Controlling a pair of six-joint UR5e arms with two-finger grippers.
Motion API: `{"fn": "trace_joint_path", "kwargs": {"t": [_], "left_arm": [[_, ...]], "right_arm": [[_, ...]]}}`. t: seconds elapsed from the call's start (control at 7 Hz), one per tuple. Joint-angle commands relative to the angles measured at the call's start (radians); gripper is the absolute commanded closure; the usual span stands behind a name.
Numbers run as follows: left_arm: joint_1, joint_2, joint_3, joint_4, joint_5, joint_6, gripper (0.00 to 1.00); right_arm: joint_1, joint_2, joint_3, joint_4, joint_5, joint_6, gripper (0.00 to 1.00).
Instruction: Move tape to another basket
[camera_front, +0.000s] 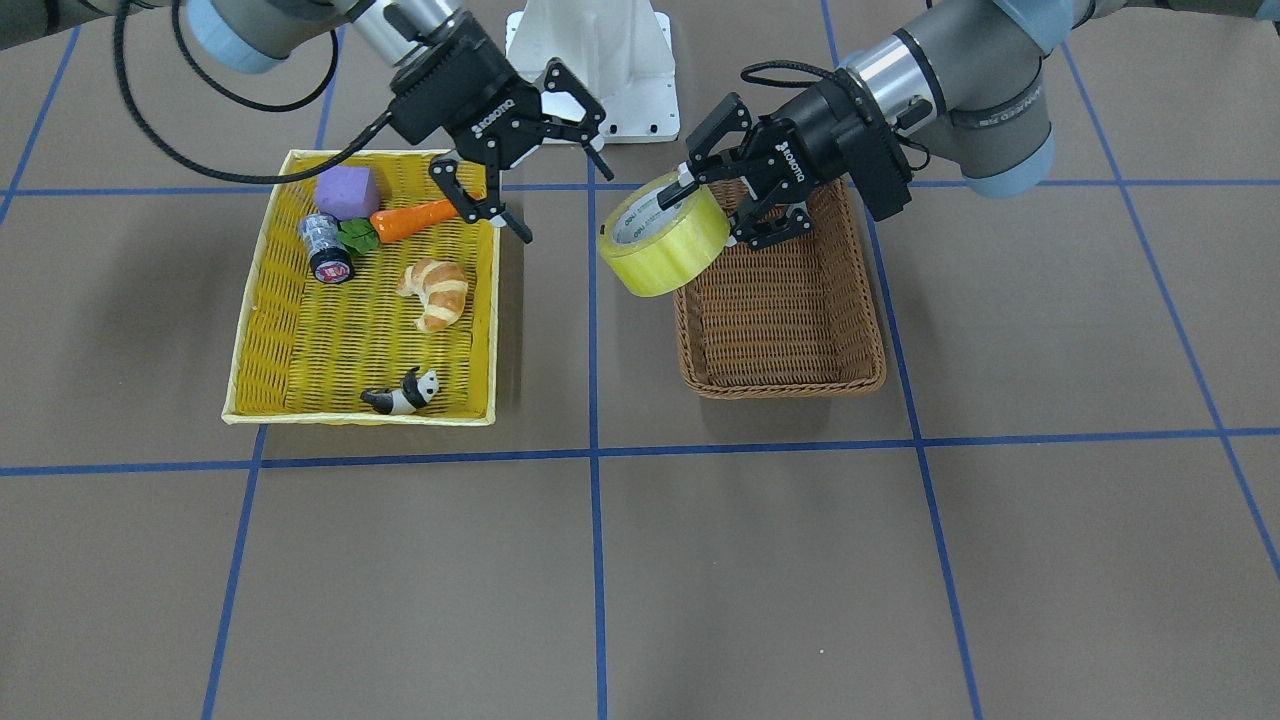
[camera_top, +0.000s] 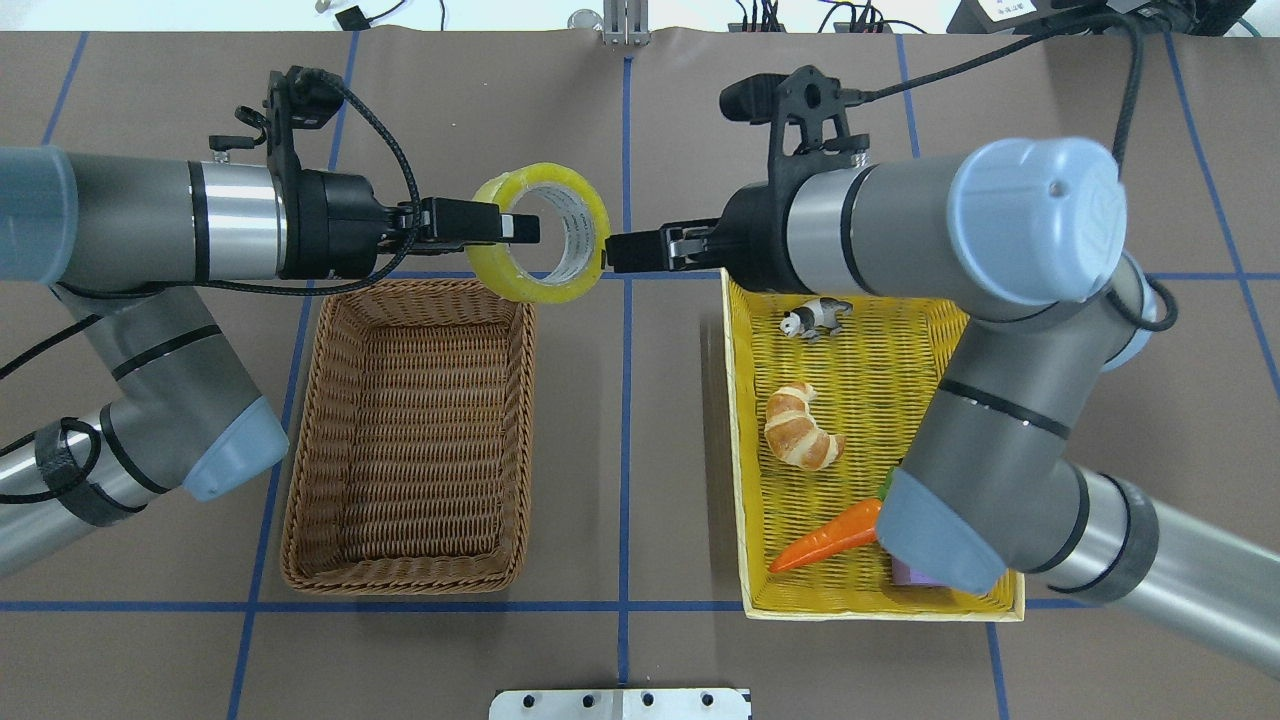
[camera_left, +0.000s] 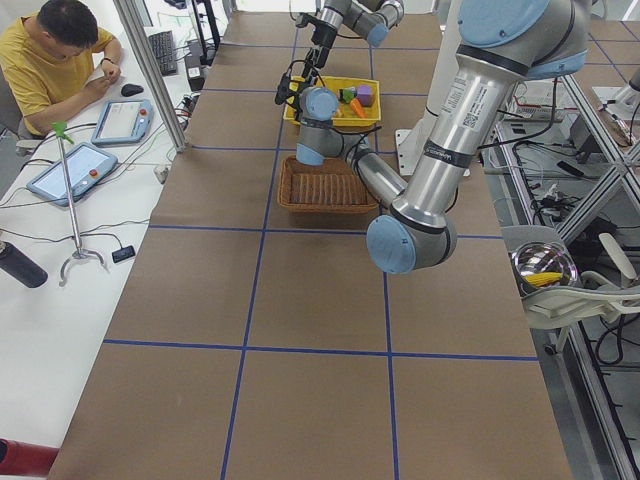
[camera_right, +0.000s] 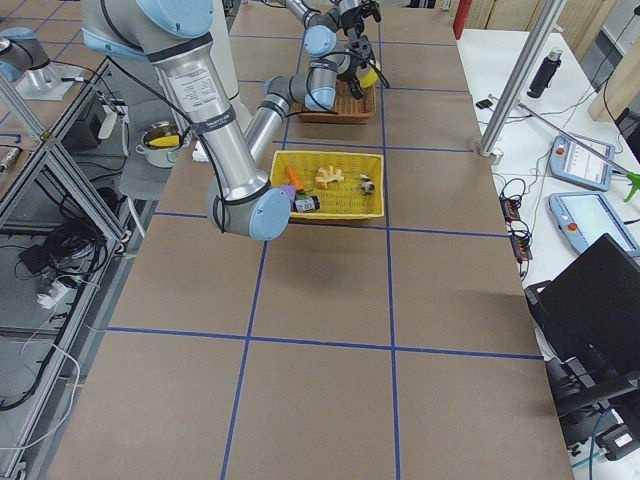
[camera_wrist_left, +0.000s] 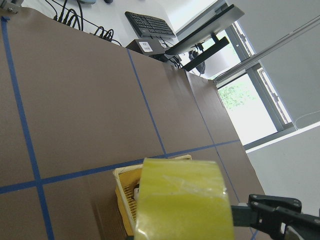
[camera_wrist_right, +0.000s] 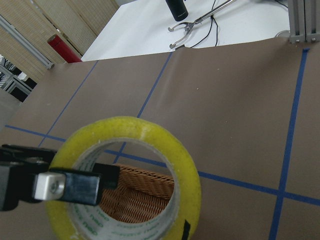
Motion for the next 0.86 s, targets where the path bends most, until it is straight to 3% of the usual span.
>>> {"fn": "trace_joint_path", "kwargs": {"t": [0.0,0.14,0.29,0.43,0.57,0.71], "left_arm": [[0.006,0.081,-0.008,-0.010,-0.005,-0.139,1.00],[0.009,0.085,0.008,-0.079,-0.003,-0.398,1.00],[0.009,0.096,0.015,-0.107,0.006,-0.536,1.00],[0.015,0.131,0.015,-0.107,0.038,-0.548,1.00],[0.030,0.165,0.016,-0.109,0.076,-0.540,1.00],[0.050,0.174,0.022,-0.119,0.105,-0.536,1.00]], "right_arm": [[0.186,-0.009,-0.062,-0.108,0.155,-0.034,0.00],[0.266,-0.014,-0.119,-0.118,0.224,-0.095,0.00],[0.353,-0.022,-0.184,-0.140,0.332,-0.166,0.00],[0.420,-0.063,-0.209,-0.183,0.396,-0.263,0.00],[0.495,-0.107,-0.222,-0.231,0.411,-0.312,0.00],[0.530,-0.156,-0.229,-0.275,0.418,-0.484,0.00]]}}
